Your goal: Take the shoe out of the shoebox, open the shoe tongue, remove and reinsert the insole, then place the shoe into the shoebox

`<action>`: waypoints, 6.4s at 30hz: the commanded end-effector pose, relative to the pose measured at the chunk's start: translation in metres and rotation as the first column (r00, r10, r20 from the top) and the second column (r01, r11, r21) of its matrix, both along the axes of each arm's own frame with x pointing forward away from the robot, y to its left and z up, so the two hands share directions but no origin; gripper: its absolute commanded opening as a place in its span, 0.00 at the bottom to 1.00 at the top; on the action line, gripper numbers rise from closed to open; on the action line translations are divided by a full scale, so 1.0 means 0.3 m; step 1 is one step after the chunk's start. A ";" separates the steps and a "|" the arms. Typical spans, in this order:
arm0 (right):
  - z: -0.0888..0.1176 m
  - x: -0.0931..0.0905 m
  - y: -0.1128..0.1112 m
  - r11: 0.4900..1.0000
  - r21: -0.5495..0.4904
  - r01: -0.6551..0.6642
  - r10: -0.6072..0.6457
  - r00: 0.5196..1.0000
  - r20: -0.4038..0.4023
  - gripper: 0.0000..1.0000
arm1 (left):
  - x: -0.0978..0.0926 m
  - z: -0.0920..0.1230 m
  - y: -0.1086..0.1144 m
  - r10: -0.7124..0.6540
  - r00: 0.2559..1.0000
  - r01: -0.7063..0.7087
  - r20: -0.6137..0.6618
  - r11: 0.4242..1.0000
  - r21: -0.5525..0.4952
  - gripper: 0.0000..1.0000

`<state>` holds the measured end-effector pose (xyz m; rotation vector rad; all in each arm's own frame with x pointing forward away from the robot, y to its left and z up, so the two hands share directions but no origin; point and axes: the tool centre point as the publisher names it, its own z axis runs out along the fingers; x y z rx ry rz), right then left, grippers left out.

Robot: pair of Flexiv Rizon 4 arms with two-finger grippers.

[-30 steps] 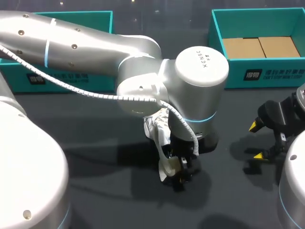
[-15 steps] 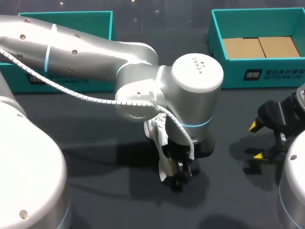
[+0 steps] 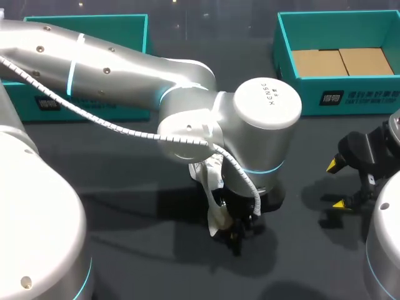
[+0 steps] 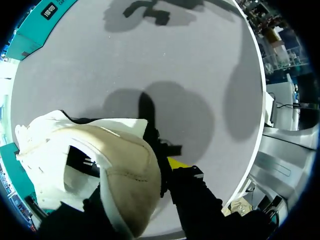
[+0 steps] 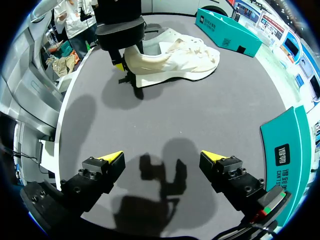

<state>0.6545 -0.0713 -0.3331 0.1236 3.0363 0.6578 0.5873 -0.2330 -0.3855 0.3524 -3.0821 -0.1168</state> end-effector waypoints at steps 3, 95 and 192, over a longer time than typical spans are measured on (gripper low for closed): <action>0.003 -0.006 0.000 1.000 -0.002 0.001 -0.001 1.000 0.002 1.00 | 0.026 0.009 0.026 0.004 1.000 -0.004 0.005 1.000 -0.007 0.00; 0.003 -0.006 0.000 1.000 -0.002 0.001 -0.001 1.000 0.002 1.00 | 1.220 0.792 1.243 -0.224 0.974 0.222 -0.024 0.973 -0.064 0.00; 0.003 -0.006 0.000 1.000 -0.002 0.001 -0.001 1.000 0.002 1.00 | 1.825 0.562 1.824 -0.988 -0.113 0.967 -0.107 -0.134 0.217 0.00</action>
